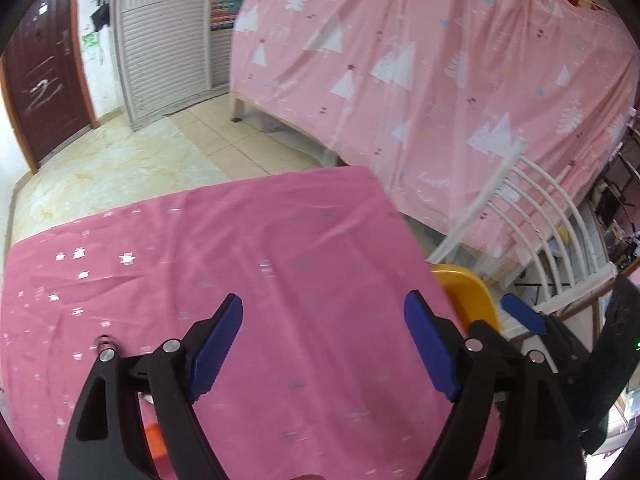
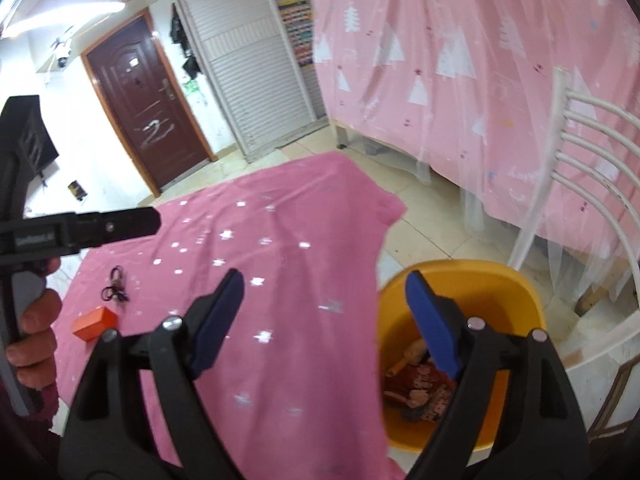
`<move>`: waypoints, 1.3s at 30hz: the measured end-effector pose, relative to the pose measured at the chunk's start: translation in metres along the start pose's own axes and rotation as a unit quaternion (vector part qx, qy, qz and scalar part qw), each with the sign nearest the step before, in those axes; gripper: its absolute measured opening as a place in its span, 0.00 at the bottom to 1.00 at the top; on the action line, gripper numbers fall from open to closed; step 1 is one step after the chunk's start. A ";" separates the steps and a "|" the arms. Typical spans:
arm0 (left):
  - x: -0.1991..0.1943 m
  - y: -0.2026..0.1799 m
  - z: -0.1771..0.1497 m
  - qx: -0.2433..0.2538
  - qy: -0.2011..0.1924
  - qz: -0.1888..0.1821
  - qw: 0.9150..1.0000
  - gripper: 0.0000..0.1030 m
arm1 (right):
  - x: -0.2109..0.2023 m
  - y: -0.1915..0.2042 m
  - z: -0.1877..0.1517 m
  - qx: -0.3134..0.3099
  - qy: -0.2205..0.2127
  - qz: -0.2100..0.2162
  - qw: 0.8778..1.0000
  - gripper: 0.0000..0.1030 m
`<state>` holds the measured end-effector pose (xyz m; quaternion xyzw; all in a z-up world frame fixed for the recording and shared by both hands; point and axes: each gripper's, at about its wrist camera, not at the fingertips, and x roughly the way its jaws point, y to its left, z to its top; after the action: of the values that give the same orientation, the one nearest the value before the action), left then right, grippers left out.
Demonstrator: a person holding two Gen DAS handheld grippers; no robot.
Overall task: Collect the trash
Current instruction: 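Move both tools back over the table toward the orange box and black cable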
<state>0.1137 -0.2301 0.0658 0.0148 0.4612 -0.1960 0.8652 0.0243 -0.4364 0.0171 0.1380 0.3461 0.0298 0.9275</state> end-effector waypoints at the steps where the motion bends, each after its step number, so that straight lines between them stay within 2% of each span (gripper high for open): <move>1: -0.004 0.009 -0.001 -0.004 -0.001 0.006 1.000 0.75 | 0.001 0.008 0.001 -0.006 0.000 0.006 1.000 0.77; 10: -0.039 0.080 -0.013 -0.029 -0.017 0.031 0.999 0.77 | 0.023 0.068 0.013 -0.057 0.019 0.041 0.997 0.77; 15: -0.052 0.107 -0.030 -0.030 -0.016 0.034 0.999 0.78 | 0.037 0.106 0.015 -0.091 0.032 0.055 0.994 0.77; 24: -0.067 0.147 -0.061 -0.041 -0.012 0.033 0.999 0.78 | 0.049 0.151 0.015 -0.126 0.048 0.072 0.988 0.77; 28: -0.067 0.154 -0.073 -0.020 -0.011 0.028 0.999 0.78 | 0.056 0.164 0.016 -0.133 0.058 0.081 0.986 0.77; 39: -0.057 0.157 -0.101 0.050 0.003 -0.028 0.998 0.78 | 0.074 0.209 0.010 -0.169 0.089 0.108 0.976 0.77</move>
<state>0.0610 -0.0457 0.0291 0.0457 0.4538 -0.2428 0.8562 0.0955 -0.2269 0.0354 0.0122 0.4000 0.2000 0.8943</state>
